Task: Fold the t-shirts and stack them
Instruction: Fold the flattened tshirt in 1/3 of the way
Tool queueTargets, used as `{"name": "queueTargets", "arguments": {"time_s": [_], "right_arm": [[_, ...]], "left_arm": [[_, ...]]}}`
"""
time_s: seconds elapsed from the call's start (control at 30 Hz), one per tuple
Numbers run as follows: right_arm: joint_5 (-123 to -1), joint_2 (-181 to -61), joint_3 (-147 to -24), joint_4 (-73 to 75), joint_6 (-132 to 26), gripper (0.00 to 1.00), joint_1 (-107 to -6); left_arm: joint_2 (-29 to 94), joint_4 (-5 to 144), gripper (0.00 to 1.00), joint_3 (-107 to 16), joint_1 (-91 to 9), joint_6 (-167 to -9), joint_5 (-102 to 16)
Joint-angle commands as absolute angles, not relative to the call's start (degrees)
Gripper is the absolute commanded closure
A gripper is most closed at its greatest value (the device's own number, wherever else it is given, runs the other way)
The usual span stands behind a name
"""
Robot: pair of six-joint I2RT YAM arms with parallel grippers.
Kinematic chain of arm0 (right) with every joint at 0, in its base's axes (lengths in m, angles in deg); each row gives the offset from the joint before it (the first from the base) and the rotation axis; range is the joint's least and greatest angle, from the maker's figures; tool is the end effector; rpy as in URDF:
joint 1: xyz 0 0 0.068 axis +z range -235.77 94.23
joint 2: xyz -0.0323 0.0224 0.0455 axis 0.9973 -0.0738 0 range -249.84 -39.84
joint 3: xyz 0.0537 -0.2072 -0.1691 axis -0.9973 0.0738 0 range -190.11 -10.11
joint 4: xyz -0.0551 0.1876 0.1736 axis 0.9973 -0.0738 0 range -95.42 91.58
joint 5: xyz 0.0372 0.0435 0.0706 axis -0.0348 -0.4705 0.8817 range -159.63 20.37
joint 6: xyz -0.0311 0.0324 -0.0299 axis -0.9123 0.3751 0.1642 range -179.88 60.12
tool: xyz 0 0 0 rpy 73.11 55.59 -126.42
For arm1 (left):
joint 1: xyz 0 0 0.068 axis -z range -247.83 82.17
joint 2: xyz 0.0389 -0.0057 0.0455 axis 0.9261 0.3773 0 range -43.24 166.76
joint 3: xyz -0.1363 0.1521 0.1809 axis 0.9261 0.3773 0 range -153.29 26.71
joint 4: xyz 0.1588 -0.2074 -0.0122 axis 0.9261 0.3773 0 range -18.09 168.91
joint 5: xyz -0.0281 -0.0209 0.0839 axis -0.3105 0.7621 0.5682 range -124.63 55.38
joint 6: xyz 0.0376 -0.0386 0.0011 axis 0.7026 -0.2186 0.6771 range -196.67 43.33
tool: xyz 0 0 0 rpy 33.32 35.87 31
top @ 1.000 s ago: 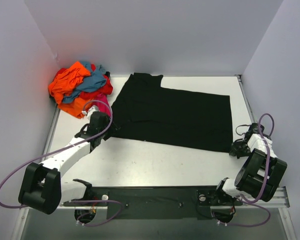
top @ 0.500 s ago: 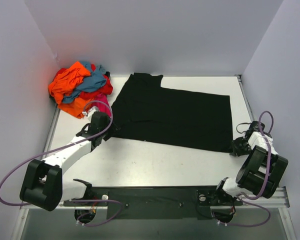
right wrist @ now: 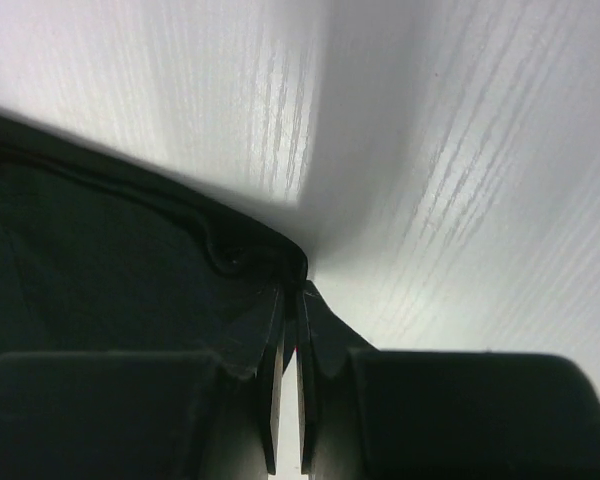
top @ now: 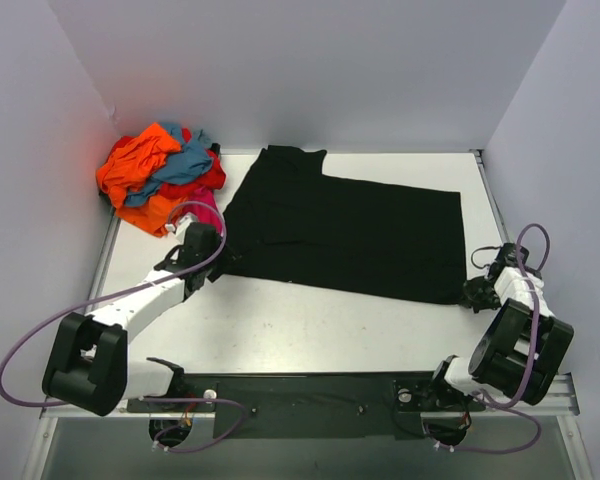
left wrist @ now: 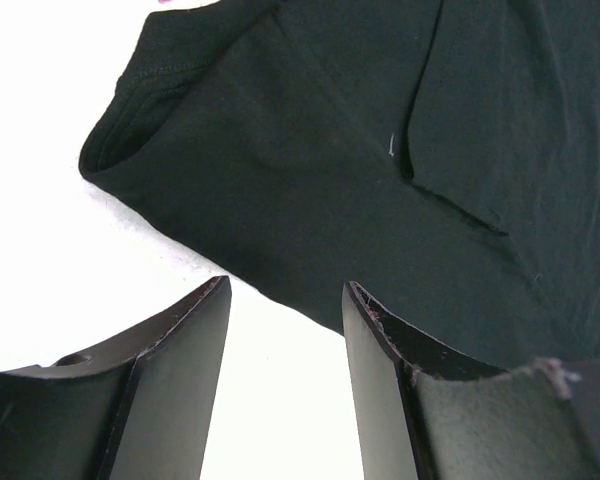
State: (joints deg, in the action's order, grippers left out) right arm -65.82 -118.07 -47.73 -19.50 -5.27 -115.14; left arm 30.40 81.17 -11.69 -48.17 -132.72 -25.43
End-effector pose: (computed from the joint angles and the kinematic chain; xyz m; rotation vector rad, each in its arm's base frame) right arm 0.2130 -0.1172 0.1615 1.7658 1.9951 0.2333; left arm 0.2451 -0.0816 0.1979 -0.8198 2.2373 -0.4616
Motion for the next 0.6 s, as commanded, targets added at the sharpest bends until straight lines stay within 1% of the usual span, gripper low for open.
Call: {"name": "queueTargets", "arguments": {"time_s": [0.0,0.17,0.4,0.57], "right_arm": [[-68.67,-113.76,-47.11,-23.65,-6.18,1.00,-115.04],[-67.09,-113.05,-46.14,-23.47,-6.71,1.00,-115.04],[-66.21,-113.66,-46.05,-23.21,-7.76,1.00,-115.65],[-64.98,-114.46,-46.05,-22.59,-8.03,1.00,-116.01]], "left_arm": [[31.72,81.14,0.42,-13.81,-48.58,-134.59,-24.43],[34.53,83.34,0.44,-14.60,-48.67,-136.43,-21.71],[38.67,83.25,0.46,-15.57,-51.39,-138.19,-19.77],[40.34,83.07,0.48,-16.01,-51.57,-138.46,-17.06]]}}
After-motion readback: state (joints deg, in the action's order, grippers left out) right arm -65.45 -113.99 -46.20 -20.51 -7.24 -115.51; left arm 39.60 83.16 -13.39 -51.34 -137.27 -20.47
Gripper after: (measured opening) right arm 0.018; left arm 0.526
